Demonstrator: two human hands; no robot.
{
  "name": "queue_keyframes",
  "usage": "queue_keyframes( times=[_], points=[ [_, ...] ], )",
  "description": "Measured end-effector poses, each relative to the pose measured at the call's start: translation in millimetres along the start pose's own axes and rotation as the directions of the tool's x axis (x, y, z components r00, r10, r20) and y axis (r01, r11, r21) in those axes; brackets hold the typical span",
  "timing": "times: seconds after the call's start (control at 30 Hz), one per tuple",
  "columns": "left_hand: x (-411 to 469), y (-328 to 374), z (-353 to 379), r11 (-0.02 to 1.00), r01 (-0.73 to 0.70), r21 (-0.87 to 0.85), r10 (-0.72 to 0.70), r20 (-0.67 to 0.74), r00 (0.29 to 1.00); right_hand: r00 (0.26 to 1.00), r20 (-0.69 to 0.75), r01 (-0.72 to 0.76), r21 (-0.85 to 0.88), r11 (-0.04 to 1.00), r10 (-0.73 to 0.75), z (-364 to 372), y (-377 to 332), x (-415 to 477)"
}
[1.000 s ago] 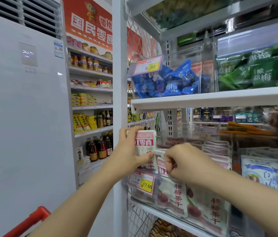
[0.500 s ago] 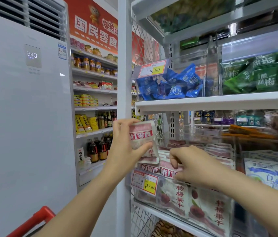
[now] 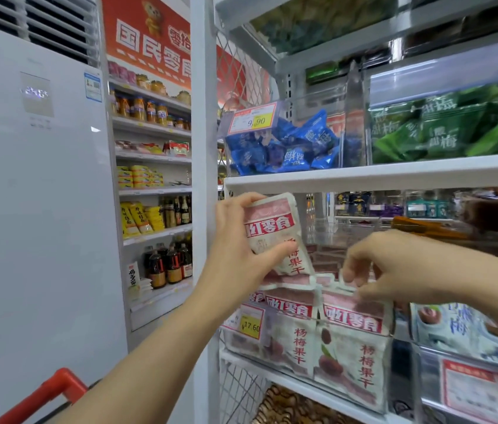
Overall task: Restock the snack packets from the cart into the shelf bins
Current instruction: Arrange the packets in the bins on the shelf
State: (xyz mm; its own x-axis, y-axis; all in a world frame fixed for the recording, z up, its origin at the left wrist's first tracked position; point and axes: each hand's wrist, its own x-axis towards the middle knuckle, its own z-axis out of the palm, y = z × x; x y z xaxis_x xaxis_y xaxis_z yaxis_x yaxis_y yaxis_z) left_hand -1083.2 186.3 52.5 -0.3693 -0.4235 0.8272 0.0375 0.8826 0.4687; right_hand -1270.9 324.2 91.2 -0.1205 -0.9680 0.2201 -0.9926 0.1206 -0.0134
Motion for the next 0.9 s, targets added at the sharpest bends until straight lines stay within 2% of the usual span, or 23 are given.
queue_keyframes(
  times=[0.1,0.23,0.33,0.5,0.6,0.73,0.8,0.9],
  points=[
    [1.2,5.7,20.7,0.998,0.047,-0.052,-0.044,0.071,0.997,1.000,-0.011,-0.022,0.041,0.999,0.023,0.9,11.4,-4.4],
    [-1.7,7.2,45.3,0.995,0.084,-0.045,-0.077,0.147,0.986,0.997,-0.081,0.036,0.324,0.945,-0.010,3.2,12.9,-5.9],
    [-11.0,7.5,62.4,0.989,0.144,-0.041,-0.129,0.250,0.960,0.982,-0.189,0.084,0.354,0.932,-0.016,8.9,8.7,-5.0],
    [-9.4,14.2,61.7,0.989,0.115,0.094,-0.143,0.408,0.901,0.968,-0.250,0.062,0.376,0.924,0.037,14.4,9.9,-5.9],
    [0.1,17.2,42.8,0.971,0.093,0.222,-0.200,0.527,0.826,0.966,-0.258,0.074,0.334,0.940,0.016,14.4,10.7,-4.4],
    [1.8,15.2,32.0,0.963,0.242,0.120,-0.267,0.553,0.789,0.986,-0.168,0.034,0.233,0.972,0.005,10.2,6.7,-2.2],
    [2.3,12.9,36.4,0.963,0.224,0.153,-0.271,0.569,0.777,0.995,-0.092,-0.010,0.210,0.978,0.030,7.6,6.7,-2.9],
    [5.3,13.1,45.0,0.962,0.153,0.227,-0.262,0.603,0.753,0.999,-0.043,-0.017,0.087,0.996,0.021,4.4,6.1,-4.7]
  ],
)
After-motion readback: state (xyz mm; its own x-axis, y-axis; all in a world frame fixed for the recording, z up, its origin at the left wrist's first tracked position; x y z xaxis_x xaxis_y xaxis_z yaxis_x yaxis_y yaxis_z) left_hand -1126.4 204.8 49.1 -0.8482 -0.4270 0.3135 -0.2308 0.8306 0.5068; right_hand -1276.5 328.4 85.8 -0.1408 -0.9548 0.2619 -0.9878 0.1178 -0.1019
